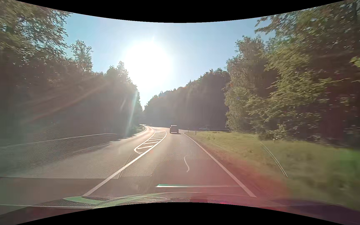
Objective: Follow the waypoints while adhering to traffic rules and regulations
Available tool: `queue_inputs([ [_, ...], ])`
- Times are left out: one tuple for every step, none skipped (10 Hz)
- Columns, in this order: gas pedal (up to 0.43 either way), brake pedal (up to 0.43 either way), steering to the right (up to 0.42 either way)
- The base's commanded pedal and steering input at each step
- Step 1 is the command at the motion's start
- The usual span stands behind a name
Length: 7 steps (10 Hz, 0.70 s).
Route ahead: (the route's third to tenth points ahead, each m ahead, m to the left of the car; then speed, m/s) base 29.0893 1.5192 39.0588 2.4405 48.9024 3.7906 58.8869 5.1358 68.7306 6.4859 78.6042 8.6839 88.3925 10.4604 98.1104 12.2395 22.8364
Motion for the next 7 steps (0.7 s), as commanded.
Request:
queue_inputs([
  [0.067, 0.000, -0.012],
  [0.067, 0.000, -0.012],
  [0.067, 0.000, -0.012],
  [0.067, 0.000, -0.012],
  [0.079, 0.000, -0.012],
  [0.079, 0.000, -0.012],
  [0.087, 0.000, -0.011],
])
